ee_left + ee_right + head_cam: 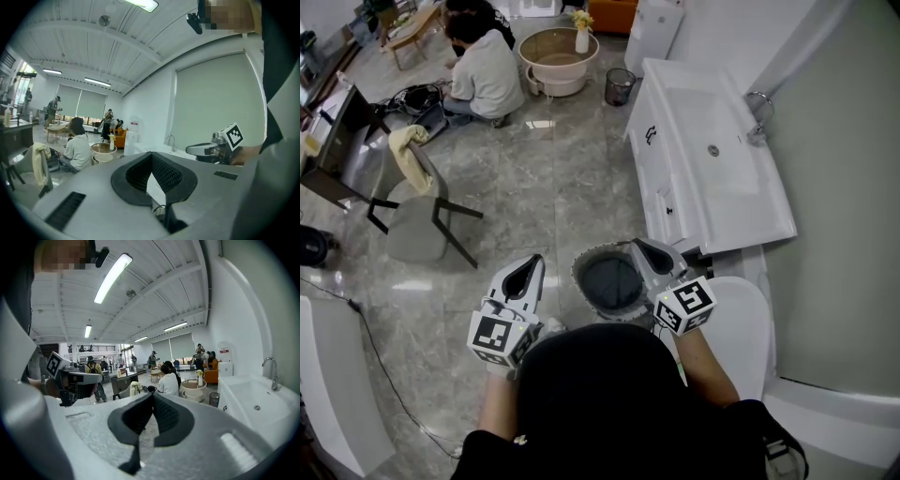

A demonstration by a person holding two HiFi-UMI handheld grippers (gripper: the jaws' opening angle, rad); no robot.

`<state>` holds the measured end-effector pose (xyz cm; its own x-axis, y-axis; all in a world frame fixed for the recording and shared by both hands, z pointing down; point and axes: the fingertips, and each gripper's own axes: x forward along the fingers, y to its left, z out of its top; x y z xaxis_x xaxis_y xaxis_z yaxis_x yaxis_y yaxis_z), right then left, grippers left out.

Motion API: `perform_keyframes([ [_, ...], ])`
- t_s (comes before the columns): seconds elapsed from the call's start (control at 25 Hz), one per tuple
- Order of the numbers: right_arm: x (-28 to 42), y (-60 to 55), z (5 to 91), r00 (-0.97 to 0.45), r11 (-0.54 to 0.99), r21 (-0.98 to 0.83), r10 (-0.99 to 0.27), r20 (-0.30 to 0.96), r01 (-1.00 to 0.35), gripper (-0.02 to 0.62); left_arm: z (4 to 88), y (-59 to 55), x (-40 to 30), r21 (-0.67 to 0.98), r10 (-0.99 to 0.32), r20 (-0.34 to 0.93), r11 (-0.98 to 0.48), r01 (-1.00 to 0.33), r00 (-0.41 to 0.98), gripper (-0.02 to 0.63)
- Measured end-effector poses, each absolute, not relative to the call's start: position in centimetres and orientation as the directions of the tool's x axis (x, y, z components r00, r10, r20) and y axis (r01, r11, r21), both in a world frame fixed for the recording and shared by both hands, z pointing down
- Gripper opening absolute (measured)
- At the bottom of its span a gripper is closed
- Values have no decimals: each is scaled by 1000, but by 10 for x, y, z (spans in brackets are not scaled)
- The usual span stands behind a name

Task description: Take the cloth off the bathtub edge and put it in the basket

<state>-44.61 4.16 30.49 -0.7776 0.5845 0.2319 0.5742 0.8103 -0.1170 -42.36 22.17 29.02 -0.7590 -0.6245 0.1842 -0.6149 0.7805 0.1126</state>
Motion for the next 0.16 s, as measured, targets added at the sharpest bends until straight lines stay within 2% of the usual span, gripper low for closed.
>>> perform_keyframes([
  [0.16, -445, 40, 306, -783, 816, -119, 577, 232, 566, -3, 291, 224, -423, 110, -624, 184, 781, -615, -760, 12],
])
